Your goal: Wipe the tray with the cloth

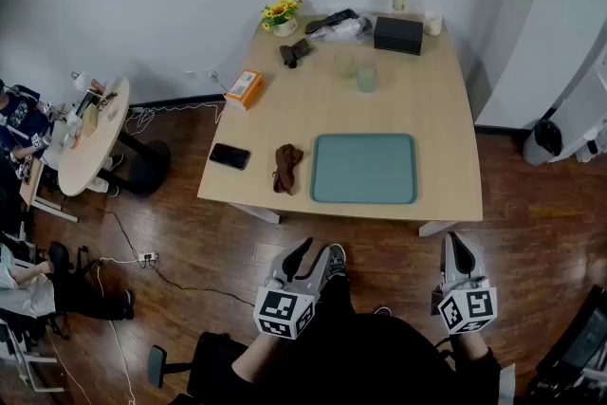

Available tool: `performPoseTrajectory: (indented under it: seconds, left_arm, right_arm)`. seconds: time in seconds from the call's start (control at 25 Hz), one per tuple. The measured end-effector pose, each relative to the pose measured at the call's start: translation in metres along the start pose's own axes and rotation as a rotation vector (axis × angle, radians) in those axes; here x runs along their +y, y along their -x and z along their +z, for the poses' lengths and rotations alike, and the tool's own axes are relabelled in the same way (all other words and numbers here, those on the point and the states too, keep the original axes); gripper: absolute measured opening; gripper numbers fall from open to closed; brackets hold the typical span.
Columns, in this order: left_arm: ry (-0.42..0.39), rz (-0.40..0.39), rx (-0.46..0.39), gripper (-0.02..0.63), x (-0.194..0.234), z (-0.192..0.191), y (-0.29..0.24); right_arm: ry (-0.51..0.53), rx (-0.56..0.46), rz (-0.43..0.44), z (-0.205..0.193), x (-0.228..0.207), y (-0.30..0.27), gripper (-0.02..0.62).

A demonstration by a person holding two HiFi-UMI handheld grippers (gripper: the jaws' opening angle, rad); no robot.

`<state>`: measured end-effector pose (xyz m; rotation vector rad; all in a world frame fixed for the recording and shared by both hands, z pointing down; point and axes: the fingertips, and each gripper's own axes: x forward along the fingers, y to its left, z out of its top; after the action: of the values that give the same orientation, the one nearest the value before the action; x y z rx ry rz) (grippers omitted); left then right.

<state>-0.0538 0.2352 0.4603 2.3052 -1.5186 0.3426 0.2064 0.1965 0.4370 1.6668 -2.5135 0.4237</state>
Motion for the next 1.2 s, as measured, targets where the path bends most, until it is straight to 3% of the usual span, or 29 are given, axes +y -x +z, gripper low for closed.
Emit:
performPoseTrajectory:
  seconds: [0.24, 0.48, 0.6, 0.76, 0.84, 0.92, 1.0, 1.08, 1.2]
  left_arm:
    - [-0.014, -0.116, -0.117, 0.117, 0.074, 0.063, -0.072]
    - [-0.055, -0.246, -0.074, 0.117, 0.106, 0.085, -0.127]
    - [-0.057, -0.246, -0.038, 0.117, 0.119, 0.081, -0.152]
    - [-0.049, -0.174, 0.072, 0.118, 0.156, 0.048, -0.189]
    - [-0.017, -0.120, 0.160, 0.162, 0.180, 0.023, -0.208]
    - [0.017, -0.038, 0.251, 0.256, 0.211, -0.005, -0.222]
    - [0.016, 0.074, 0.345, 0.313, 0.248, -0.032, -0.230]
    - [0.014, 0.190, 0.424, 0.313, 0.287, -0.054, -0.233]
    - [0.071, 0.254, 0.521, 0.313, 0.320, -0.085, -0.234]
  right_arm:
    - [0.036, -0.045, -0.041, 0.035, 0.020, -0.105, 0.002]
    - [0.065, -0.033, -0.088, 0.060, 0.042, -0.168, 0.002]
    - [0.078, 0.017, -0.098, 0.051, 0.034, -0.192, 0.002]
    - [0.069, 0.172, -0.100, -0.007, -0.010, -0.232, 0.003]
    - [0.049, 0.289, -0.081, -0.046, -0.033, -0.254, 0.130]
    - [0.037, 0.392, -0.069, -0.084, -0.054, -0.272, 0.164]
    - [0.046, 0.485, -0.073, -0.120, -0.072, -0.286, 0.182]
    - [0.060, 0.566, -0.085, -0.149, -0.088, -0.296, 0.184]
    - [0.062, 0.646, -0.095, -0.177, -0.101, -0.304, 0.184]
